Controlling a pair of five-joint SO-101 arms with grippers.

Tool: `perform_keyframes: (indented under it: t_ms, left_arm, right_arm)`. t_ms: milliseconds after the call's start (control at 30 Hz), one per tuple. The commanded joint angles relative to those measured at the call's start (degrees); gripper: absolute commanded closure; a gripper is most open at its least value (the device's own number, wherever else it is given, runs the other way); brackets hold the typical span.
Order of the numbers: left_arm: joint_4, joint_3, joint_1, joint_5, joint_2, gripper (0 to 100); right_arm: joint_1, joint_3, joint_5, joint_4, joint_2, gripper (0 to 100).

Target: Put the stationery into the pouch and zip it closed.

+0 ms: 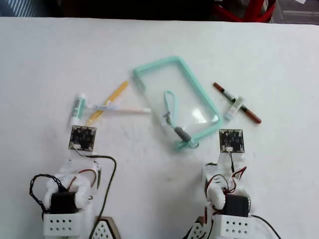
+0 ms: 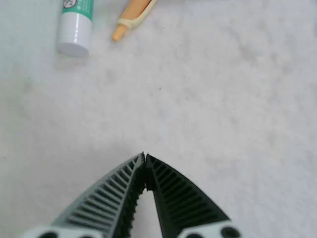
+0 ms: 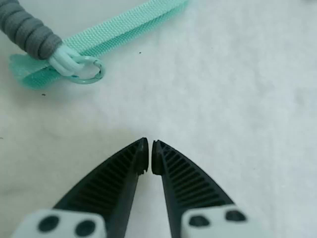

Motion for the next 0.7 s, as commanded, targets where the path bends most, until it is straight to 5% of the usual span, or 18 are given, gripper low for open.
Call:
perform_keyframes:
  t_ms: [0, 667]
  left_arm:
    - [0.35, -0.26, 5.58, 0.35, -0.04, 97]
    - [0.35, -0.26, 9.89, 0.26, -0.04, 97]
  right_arm:
    - [0.13, 0.53, -0.09, 0.48, -0.4, 97.4]
    - [0.13, 0.53, -0.26, 0.48, -0.4, 97.4]
